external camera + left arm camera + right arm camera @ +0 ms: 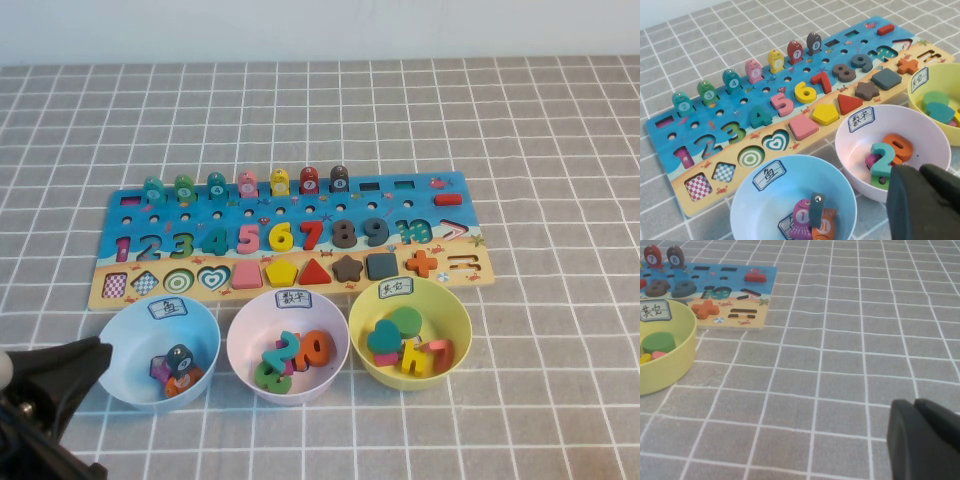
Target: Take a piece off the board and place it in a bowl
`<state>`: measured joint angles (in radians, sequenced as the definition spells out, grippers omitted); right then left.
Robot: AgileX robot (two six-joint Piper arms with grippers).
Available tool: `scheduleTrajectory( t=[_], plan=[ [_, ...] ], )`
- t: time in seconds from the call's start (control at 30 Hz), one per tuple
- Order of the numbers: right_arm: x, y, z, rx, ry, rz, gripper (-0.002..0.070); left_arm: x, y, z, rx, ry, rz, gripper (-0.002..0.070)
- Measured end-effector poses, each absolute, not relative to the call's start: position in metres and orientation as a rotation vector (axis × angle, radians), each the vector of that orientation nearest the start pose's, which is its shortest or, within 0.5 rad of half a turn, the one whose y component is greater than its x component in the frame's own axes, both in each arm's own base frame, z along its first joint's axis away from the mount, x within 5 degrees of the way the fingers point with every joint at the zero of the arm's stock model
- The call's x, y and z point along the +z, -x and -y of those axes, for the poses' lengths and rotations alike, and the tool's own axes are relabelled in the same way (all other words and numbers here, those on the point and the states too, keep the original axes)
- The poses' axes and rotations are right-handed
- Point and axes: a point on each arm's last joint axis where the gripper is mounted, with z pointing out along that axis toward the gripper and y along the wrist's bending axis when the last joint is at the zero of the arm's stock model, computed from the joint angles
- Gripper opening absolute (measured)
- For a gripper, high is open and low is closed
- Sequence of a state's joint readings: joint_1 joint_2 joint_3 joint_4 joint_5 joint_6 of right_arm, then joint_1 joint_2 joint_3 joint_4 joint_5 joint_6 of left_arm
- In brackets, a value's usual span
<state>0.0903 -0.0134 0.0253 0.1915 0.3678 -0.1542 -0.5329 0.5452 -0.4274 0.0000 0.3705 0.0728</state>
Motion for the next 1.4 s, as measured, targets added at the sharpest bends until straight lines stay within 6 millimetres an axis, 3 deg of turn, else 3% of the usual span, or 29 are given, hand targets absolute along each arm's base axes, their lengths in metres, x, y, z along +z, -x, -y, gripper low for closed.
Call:
scheduleTrajectory(
  t=[0.23, 0.37, 0.6, 0.83, 1.17, 1.4],
  plan=[
    [0.173, -0.052, -0.011, 0.143, 0.108, -1.856, -0.0017, 0.278, -0.093, 0.055, -0.294, -0.602, -1.932, 0.0000],
    [0.173, -0.052, -0.011, 0.143, 0.108, -1.856, -0.0017, 0.273, -0.085, 0.048, -0.288, -0.565, -1.853, 0.0000],
    [0.173, -0.052, -0.011, 0.143, 0.108, -1.856, -0.0017, 0.238, -0.074, 0.024, -0.187, -0.306, -1.586, 0.0000],
    [0.173, -0.052, -0.011, 0.143, 0.108, -1.856, -0.0017, 0.239, -0.060, 0.006, -0.045, -0.098, -1.435, 0.0000],
    [0.173, -0.052, -0.011, 0.144, 0.109, -1.857, -0.0017, 0.217, -0.052, 0.003, -0.013, -0.076, -1.618, 0.0000],
    [0.173, -0.052, -0.011, 0.144, 0.109, -1.857, -0.0017, 0.181, -0.055, 0.003, -0.018, -0.075, -1.767, 0.0000]
  ],
)
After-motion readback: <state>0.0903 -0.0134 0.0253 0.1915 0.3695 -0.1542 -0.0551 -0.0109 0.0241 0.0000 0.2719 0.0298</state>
